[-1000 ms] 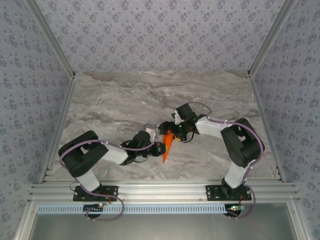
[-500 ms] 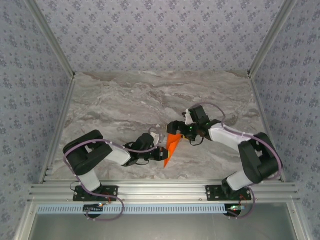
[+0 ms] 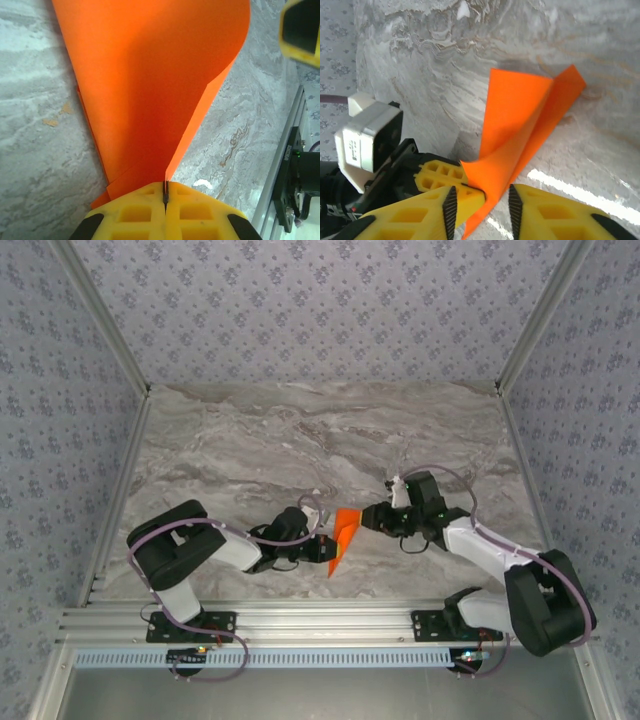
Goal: Fold a paper plane with a square sheet of paper (fold left side to right side)
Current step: Perform the fifth fold on the wing at the bottom-center of the table.
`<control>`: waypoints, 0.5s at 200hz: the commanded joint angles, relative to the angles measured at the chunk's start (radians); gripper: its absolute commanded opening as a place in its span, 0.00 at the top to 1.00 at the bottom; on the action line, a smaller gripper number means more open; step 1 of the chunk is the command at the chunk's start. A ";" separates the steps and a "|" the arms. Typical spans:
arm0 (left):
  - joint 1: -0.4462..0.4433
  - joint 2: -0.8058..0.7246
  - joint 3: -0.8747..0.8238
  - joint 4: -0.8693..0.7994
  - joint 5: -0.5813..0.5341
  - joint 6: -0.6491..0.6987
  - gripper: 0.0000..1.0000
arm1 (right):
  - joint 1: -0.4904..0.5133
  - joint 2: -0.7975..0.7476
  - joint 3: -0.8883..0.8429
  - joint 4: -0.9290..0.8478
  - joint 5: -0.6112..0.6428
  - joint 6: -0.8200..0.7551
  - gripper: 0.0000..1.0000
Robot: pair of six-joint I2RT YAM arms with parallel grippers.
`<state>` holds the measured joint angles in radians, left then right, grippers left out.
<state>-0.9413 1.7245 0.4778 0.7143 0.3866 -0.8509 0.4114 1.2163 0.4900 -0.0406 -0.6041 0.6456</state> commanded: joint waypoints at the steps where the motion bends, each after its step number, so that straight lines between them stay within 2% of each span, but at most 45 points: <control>1: 0.018 0.023 -0.030 0.024 0.050 -0.029 1.00 | 0.022 -0.026 -0.029 0.057 -0.039 -0.008 0.69; 29: 0.029 0.027 -0.031 0.053 0.063 -0.040 1.00 | 0.076 0.010 -0.028 0.123 -0.031 0.011 0.76; 100: 0.045 0.066 -0.045 0.116 0.072 -0.077 1.00 | 0.130 0.188 0.040 0.240 -0.016 0.024 0.79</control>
<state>-0.9051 1.7538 0.4496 0.8062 0.4534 -0.9119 0.5262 1.3655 0.4847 0.1352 -0.6205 0.6647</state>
